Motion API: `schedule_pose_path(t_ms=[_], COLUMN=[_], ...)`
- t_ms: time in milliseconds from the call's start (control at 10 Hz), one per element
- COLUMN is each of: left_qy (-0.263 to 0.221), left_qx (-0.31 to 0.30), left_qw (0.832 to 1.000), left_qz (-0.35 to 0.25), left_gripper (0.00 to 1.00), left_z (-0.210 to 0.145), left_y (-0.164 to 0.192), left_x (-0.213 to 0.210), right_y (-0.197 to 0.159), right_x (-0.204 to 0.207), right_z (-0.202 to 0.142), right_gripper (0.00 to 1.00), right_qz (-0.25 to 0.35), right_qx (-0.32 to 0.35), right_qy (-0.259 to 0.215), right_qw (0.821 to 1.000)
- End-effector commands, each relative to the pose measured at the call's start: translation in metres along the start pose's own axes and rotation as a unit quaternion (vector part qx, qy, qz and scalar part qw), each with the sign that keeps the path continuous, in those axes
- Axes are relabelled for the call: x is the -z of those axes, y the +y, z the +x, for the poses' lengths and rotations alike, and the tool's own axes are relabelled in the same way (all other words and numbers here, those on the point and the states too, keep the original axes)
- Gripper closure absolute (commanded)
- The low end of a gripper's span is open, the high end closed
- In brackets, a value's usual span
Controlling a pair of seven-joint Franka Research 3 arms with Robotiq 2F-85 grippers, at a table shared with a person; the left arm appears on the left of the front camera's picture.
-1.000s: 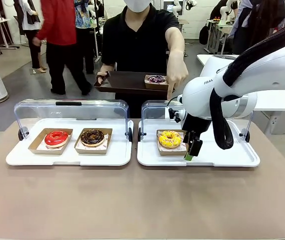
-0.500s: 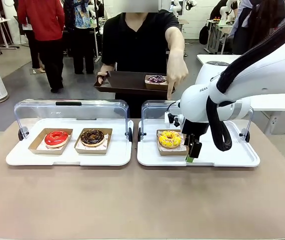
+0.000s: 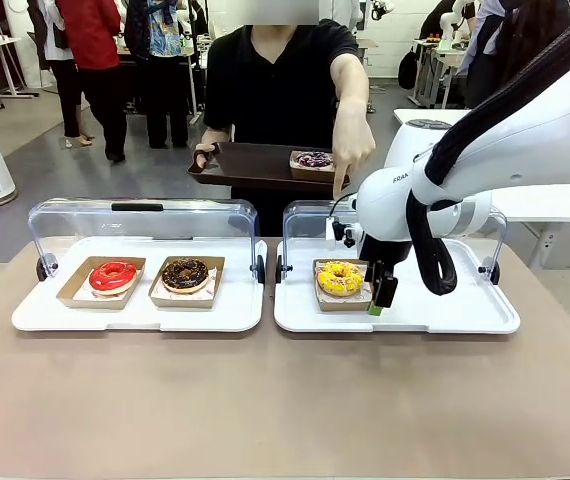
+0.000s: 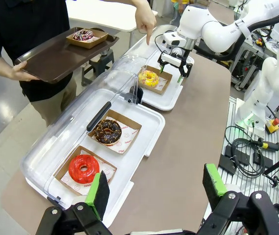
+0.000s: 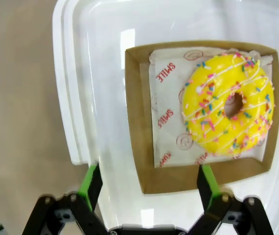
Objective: Provide the desired donut to the person.
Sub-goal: Pick up and lift the Paper togo box containing the Donut pointed at by the person.
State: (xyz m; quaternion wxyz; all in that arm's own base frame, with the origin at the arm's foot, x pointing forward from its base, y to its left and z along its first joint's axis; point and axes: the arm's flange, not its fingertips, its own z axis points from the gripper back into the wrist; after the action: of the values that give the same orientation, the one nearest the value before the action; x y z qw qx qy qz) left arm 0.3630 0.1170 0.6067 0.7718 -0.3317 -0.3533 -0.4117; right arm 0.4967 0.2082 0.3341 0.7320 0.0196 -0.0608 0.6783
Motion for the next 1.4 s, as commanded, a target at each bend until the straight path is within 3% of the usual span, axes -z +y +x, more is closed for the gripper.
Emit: schedule_pose_path(t_ms=[0, 800, 900, 1000, 1100, 1200, 1300], left_qy=[-0.004, -0.004, -0.004, -0.004, -0.004, -0.004, -0.004], left_qx=[-0.001, -0.001, -0.001, -0.001, -0.001, -0.001, -0.001], left_qw=[1.000, 1.000, 1.000, 1.000, 1.000, 1.000, 1.000], left_qz=[-0.003, -0.003, -0.003, -0.003, -0.003, -0.003, -0.003], left_gripper=[0.00, 0.00, 0.00, 0.00, 0.00, 0.00, 0.00], left_z=[0.000, 0.000, 0.000, 0.000, 0.000, 0.000, 0.000], left_y=[-0.001, -0.001, -0.001, -0.001, -0.001, -0.001, -0.001], left_x=[-0.002, -0.002, -0.002, -0.002, -0.002, -0.002, -0.002], right_y=[-0.005, -0.010, -0.009, -0.009, -0.009, -0.009, -0.009], right_x=[0.007, 0.018, 0.018, 0.018, 0.018, 0.018, 0.019], right_z=[0.004, 0.003, 0.003, 0.004, 0.004, 0.004, 0.004], right_gripper=[0.00, 0.00, 0.58, 0.59, 1.00, 0.64, 1.00], right_qz=[-0.002, 0.011, 0.008, 0.008, 0.007, 0.007, 0.009], right_qx=[0.011, 0.010, 0.006, 0.003, 0.003, 0.003, 0.002], right_qy=[0.012, 0.014, 0.008, 0.007, 0.006, 0.005, 0.006], right_qw=[1.000, 1.000, 1.000, 1.000, 1.000, 1.000, 1.000])
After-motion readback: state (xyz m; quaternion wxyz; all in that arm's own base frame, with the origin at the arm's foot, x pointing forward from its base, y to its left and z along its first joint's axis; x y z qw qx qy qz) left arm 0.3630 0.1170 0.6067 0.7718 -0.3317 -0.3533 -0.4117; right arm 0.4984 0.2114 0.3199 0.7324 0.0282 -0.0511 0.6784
